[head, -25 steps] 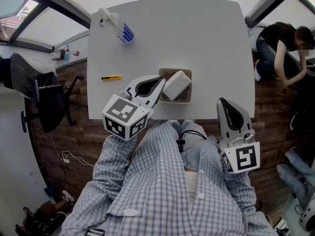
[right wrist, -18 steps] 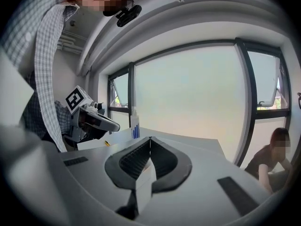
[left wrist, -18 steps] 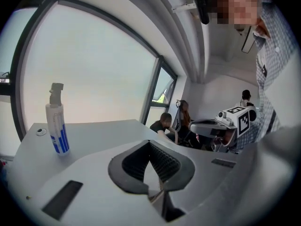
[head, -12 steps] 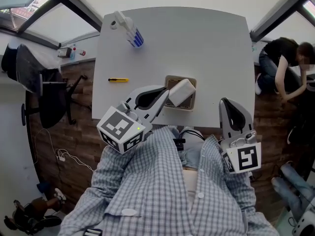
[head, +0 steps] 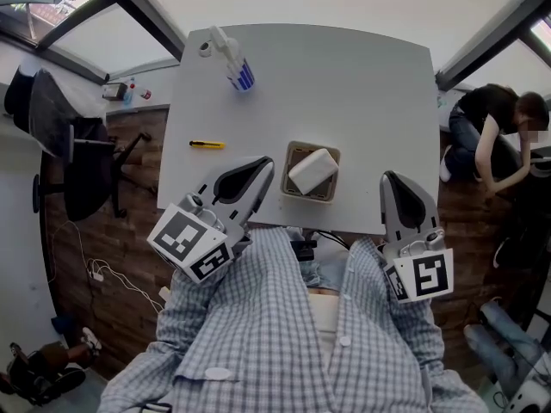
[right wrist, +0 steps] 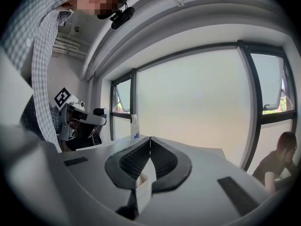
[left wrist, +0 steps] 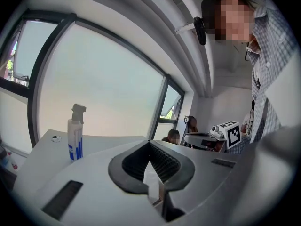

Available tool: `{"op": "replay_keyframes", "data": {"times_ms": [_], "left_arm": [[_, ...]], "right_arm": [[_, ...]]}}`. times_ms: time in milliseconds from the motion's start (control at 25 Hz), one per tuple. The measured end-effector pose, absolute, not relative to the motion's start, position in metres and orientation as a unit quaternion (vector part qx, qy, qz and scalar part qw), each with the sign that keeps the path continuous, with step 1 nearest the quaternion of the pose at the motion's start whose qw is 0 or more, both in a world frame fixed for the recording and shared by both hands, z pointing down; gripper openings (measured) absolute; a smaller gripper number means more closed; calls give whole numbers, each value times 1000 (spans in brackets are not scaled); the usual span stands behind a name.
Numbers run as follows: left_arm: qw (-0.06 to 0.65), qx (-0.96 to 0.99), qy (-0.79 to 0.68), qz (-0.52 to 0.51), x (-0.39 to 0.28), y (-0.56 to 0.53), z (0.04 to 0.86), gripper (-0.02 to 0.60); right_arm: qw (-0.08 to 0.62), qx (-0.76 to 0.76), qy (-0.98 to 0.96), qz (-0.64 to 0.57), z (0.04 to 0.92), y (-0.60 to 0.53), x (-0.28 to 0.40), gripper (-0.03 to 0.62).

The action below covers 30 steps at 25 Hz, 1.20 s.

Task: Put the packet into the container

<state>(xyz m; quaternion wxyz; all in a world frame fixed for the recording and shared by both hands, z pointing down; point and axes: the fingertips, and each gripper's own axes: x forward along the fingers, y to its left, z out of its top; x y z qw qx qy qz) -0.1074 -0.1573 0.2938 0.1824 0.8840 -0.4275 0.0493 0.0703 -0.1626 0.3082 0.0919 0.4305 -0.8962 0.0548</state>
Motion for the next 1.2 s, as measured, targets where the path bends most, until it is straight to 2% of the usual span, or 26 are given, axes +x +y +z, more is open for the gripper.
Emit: {"op": "replay_keyframes", "data": {"times_ms": [520, 1200], "left_arm": [[163, 872, -461, 24, -123, -155, 280, 8], [174, 872, -457, 31, -121, -155, 286, 8]], "right_arm": [[87, 416, -904, 47, 304, -159, 69, 12], [93, 417, -903, 43, 303, -155, 70, 12]]}}
